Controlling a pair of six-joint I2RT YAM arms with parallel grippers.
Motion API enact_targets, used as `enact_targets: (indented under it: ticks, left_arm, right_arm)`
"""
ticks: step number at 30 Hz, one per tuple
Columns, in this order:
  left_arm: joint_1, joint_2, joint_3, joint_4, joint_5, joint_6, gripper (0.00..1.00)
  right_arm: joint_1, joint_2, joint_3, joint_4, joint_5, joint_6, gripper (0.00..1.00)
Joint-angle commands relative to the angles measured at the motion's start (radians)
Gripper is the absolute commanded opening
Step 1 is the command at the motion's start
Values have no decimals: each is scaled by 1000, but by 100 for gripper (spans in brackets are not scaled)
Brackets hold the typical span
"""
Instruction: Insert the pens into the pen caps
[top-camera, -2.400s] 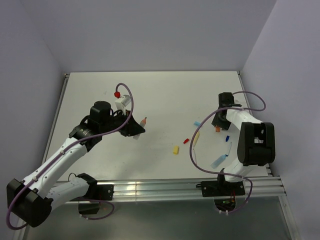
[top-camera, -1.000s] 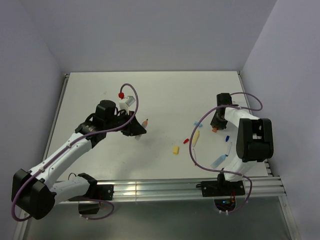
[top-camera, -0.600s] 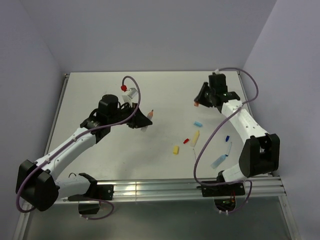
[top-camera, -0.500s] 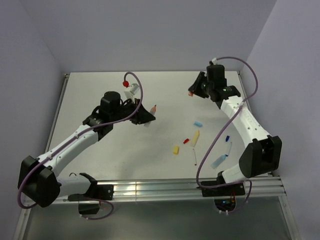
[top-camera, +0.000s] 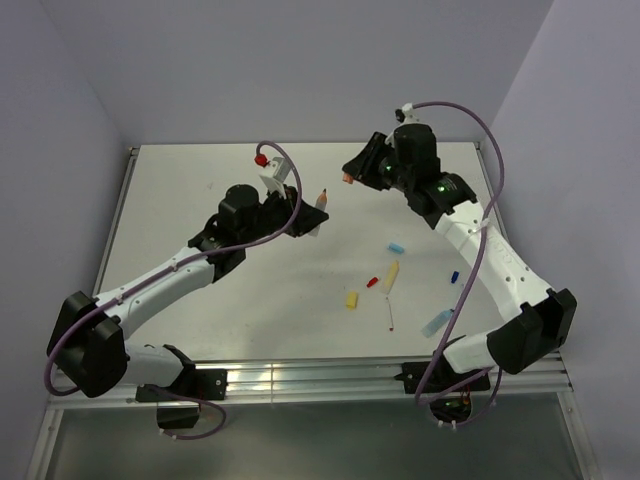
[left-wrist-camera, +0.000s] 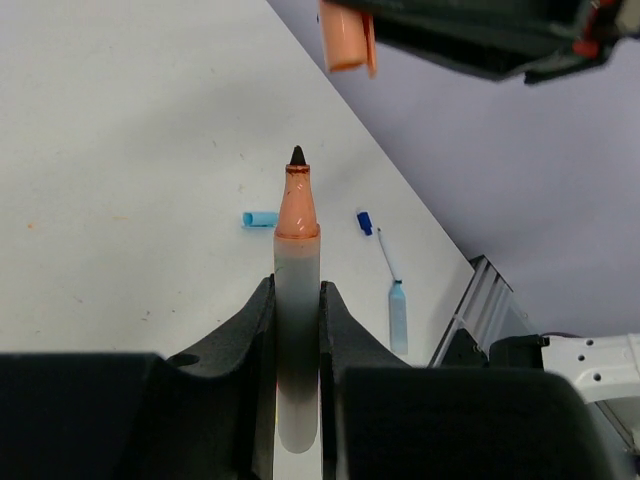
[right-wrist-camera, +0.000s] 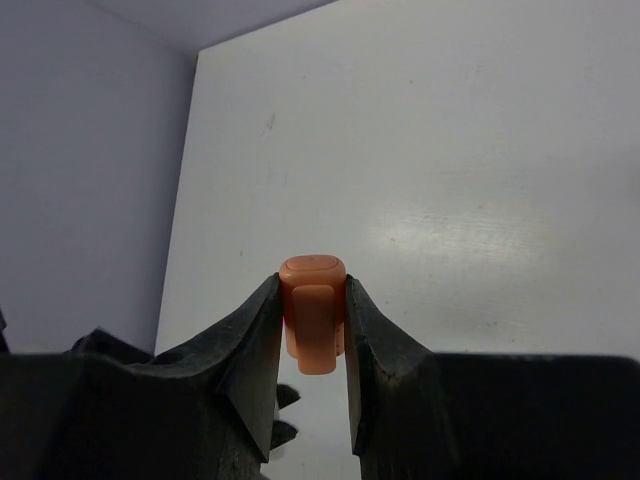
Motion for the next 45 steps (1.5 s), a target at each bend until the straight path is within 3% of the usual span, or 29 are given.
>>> enact_targets:
  ticks: [1,45]
  left_arm:
    - [-6,-22,-11,91,-76,6,0]
    - [-58,15,6,70,-116,30,0]
  right_arm:
    - [61,-7,30,28,59,7,0]
    - [172,45,13,39,158,8,0]
